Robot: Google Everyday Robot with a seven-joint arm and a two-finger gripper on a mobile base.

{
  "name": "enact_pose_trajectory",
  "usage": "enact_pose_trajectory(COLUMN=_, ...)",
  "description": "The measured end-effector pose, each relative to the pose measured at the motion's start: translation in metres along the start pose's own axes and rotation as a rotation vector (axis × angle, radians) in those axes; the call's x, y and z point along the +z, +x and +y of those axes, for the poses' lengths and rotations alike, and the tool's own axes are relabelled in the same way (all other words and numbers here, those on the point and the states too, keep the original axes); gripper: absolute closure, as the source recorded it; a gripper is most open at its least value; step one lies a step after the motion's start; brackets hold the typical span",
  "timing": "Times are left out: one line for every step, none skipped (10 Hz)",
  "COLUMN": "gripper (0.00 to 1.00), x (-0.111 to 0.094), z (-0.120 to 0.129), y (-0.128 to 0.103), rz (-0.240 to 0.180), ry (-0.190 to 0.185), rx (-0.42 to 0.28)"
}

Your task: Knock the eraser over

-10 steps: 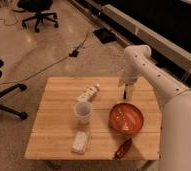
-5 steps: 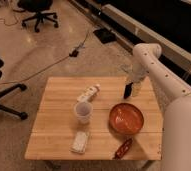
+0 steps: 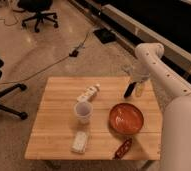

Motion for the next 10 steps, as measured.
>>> enact_pose_trajectory(gripper=0.35, x=0.0, z=0.001, y=0.002, rz=0.001, ry=-0.001, rx=0.002)
enact_pose_trajectory(gripper=0.35, x=-0.001, z=0.002, y=0.003, rz=0.0, ry=0.0, rx=0.004)
enact_pose_trajectory(gripper=0.35, x=-0.001, z=0.001, y=0.001, rz=0.001, ry=-0.001, rx=0.001)
enact_pose_trajectory(gripper=0.35, x=-0.002, z=0.002, y=0.001, rz=0.001, ry=-0.006, rx=0.002)
enact_pose_trajectory(gripper=0.35, x=-0.002, z=0.002, y=0.002, rz=0.001, ry=-0.005, rx=0.003)
enact_pose_trajectory(gripper=0.35, x=-0.002, z=0.002, y=0.003, rz=0.001, ry=-0.002, rx=0.004)
enact_pose_trajectory(gripper=0.35, x=-0.002, z=0.002, y=0.002, rz=0.006, ry=-0.002, rx=0.006)
enact_pose_trajectory(gripper=0.35, x=-0.004, z=0.006, y=0.005, rz=0.021, ry=-0.002, rx=0.021)
enact_pose_trajectory(gripper=0.35, x=-0.009, z=0.023, y=0.022, rz=0.054, ry=-0.012, rx=0.057)
enact_pose_trajectory(gripper=0.35, x=-0.011, z=0.027, y=0.027, rz=0.063, ry=-0.011, rx=0.067)
